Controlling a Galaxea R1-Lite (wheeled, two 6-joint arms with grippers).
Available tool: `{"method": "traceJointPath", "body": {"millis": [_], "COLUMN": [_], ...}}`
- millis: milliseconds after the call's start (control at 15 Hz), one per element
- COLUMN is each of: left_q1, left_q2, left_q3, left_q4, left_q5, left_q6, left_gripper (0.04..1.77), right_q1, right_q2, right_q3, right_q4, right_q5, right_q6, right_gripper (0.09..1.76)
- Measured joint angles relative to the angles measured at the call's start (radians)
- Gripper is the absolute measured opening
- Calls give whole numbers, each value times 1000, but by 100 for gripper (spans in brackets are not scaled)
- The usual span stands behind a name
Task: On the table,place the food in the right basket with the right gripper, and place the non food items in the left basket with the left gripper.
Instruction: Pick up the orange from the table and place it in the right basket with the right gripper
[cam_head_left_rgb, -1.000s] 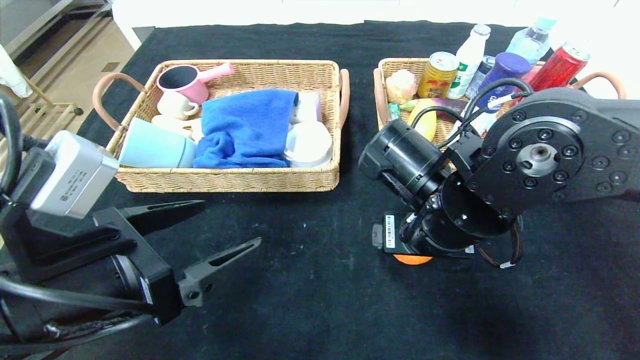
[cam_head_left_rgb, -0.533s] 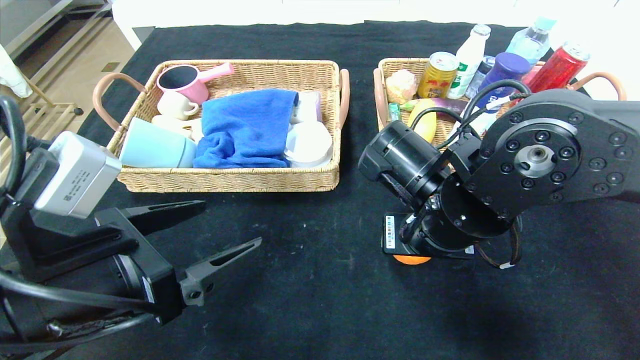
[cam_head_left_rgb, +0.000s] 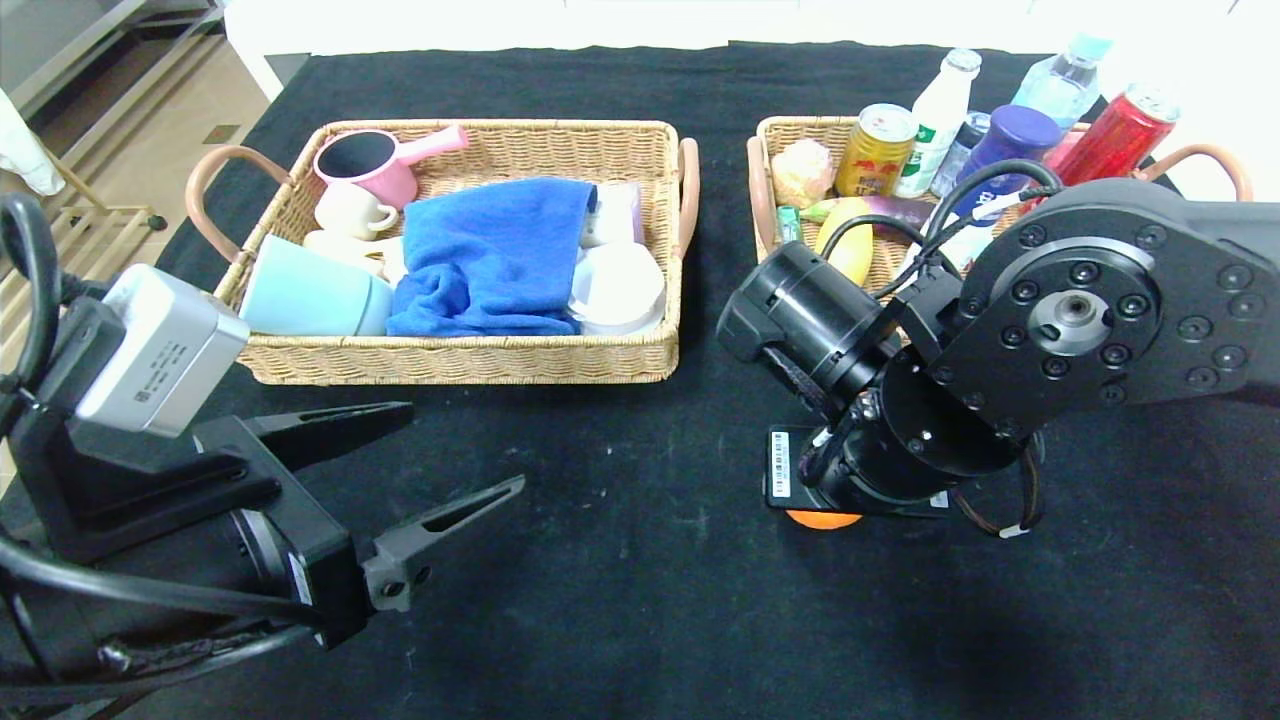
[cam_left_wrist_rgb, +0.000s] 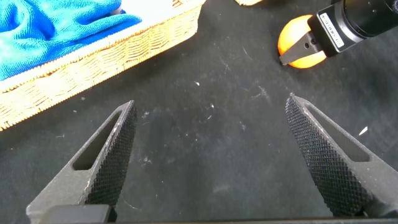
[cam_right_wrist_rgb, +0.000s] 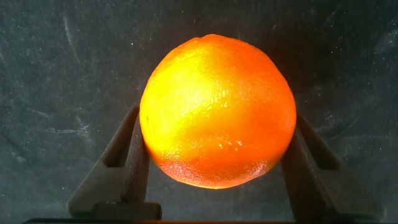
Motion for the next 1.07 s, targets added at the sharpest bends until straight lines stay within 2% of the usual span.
{"method": "traceJointPath", "body": {"millis": [733, 1067], "left_q1": [-1, -3], "left_q2": [1, 8], "left_q3": [-1, 0], "left_q4": [0, 3], "left_q5": [-3, -3], "left_q6": [0, 0], "left_gripper": [172, 172], "right_q1": [28, 57], "right_q2": [-27, -108], "right_q3": [-1, -4], "right_q4": [7, 4], "right_q5": [-17, -58], "right_q6": [-11, -121], "right_gripper": [123, 123]}}
